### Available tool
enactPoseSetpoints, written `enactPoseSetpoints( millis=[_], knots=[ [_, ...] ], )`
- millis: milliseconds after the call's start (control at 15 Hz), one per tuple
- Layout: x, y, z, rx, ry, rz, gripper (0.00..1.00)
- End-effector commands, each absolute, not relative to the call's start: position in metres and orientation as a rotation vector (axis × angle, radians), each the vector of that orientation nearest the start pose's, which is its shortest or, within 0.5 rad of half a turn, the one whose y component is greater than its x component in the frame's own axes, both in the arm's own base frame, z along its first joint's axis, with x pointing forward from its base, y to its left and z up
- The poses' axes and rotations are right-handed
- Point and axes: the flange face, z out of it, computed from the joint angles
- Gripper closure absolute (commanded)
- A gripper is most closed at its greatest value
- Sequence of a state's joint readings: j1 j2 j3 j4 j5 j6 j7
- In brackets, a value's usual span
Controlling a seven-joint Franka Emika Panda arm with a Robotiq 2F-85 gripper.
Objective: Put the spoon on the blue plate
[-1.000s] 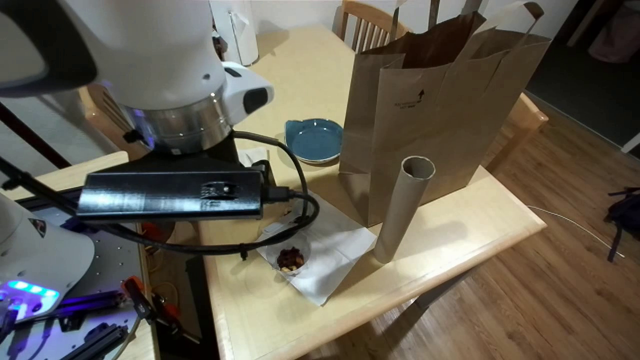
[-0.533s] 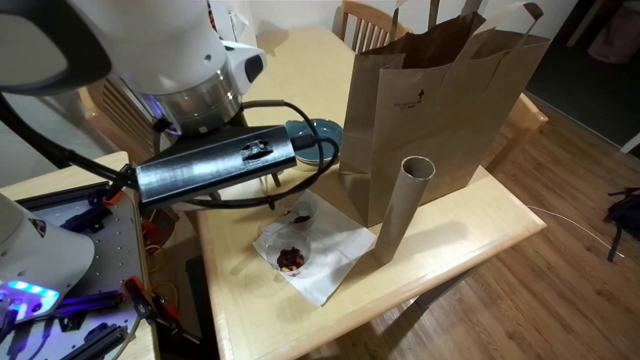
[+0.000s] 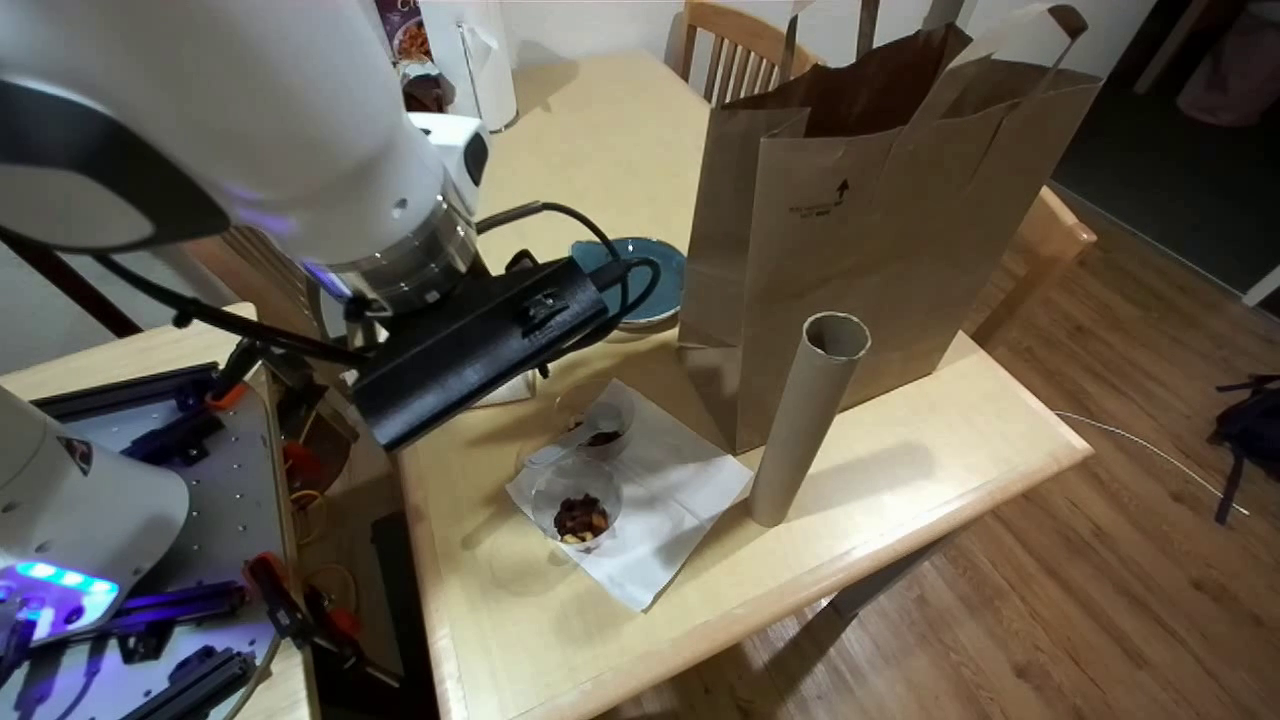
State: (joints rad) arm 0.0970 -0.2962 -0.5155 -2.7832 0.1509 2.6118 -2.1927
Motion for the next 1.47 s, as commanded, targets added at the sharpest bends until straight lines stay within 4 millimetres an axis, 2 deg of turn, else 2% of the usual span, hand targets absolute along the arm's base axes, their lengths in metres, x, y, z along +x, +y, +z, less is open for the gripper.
enactPoseSetpoints(
  millis=[0,200,533,733,800,867,1067,1333,1400],
  knots=[
    [0.354,-0.145,0.294,2.072,2.344,0.38,0.0],
    [0.357,-0.144,0.283,1.967,2.49,0.309,0.0],
    [0.36,-0.167,0.265,1.754,2.632,0.117,0.0],
    [0.361,-0.183,0.259,1.645,2.644,0.022,0.0],
    [0.36,-0.19,0.258,1.723,2.58,0.015,0.0],
    [0.356,-0.179,0.263,1.727,2.612,0.061,0.0],
    [0.355,-0.188,0.259,1.742,2.594,0.04,0.0],
    [0.351,-0.179,0.262,1.505,2.667,0.197,0.0],
    [0.352,-0.146,0.28,1.462,2.688,0.224,0.0]
  ],
)
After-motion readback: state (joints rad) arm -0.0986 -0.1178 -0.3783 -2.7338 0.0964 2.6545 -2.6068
